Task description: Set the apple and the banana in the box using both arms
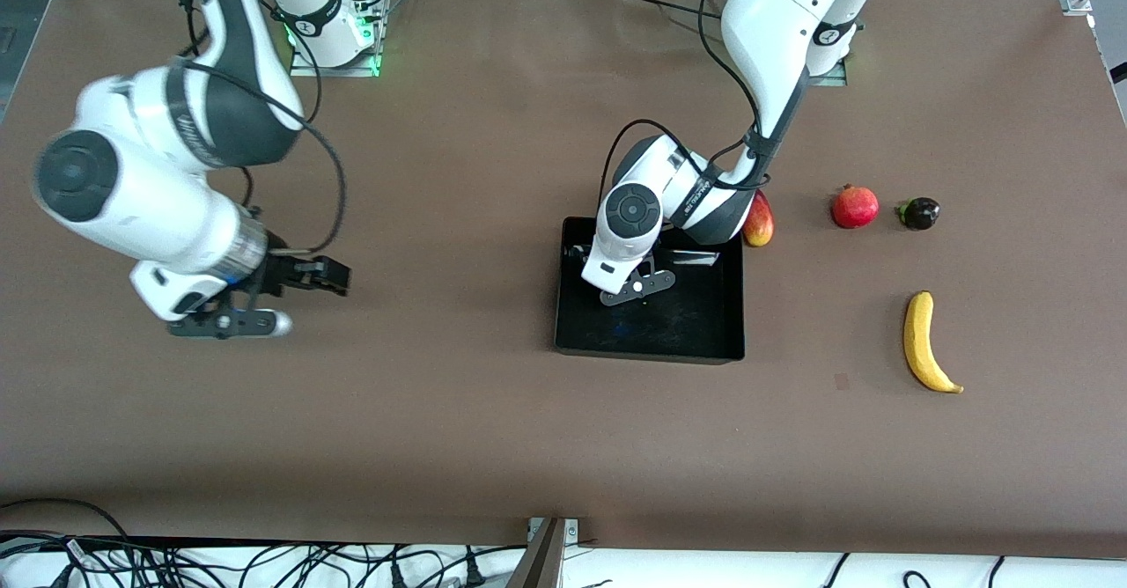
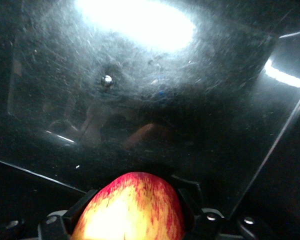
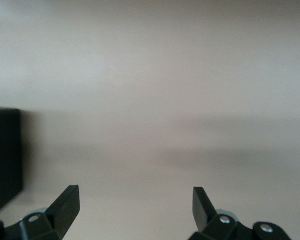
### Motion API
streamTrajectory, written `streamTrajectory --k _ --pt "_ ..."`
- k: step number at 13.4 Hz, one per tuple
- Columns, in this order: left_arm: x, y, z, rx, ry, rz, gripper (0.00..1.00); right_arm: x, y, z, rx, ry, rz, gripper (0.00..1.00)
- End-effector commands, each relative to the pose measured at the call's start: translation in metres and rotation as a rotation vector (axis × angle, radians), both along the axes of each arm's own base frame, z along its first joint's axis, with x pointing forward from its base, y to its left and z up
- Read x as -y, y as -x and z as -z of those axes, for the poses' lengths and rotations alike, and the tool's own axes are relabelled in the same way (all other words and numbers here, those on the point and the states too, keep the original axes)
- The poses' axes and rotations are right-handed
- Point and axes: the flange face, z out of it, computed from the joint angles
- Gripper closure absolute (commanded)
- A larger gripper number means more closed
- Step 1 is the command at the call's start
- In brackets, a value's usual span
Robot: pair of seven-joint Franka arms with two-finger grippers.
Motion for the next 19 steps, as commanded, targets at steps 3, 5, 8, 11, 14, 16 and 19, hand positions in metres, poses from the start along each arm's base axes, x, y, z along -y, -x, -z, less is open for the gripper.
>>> streamTrajectory --k 3,5,8,11,14,16,19 --pt "-0.003 0.004 0.015 -0.016 0.007 0.053 1.00 0.083 0.022 -0.061 -0.003 -0.012 -0.048 0.00" --pt "-0.005 0.003 0.020 -0.021 0.009 0.065 0.97 0.118 0.034 -0.083 -0.017 -0.016 -0.027 0.00" --pt "-0.008 0.001 0.022 -0.017 0.009 0.063 0.67 0.151 0.044 -0.094 -0.031 -0.007 -0.064 0.00" --pt "-0.008 -0.002 0.019 -0.012 0.013 0.044 0.01 0.160 0.049 -0.098 -0.045 -0.007 -0.058 0.00" --pt "-0.011 -0.009 0.009 -0.011 0.017 0.032 0.00 0.162 0.059 -0.113 -0.029 -0.004 -0.087 0.00" --pt "-0.013 -0.017 -0.017 -0.047 -0.005 0.036 0.00 0.170 0.075 -0.117 -0.024 0.026 -0.101 0.00" --pt "-0.042 -0.053 -0.088 -0.072 -0.016 -0.002 0.00 0.201 0.109 -0.116 0.021 0.058 -0.069 0.00"
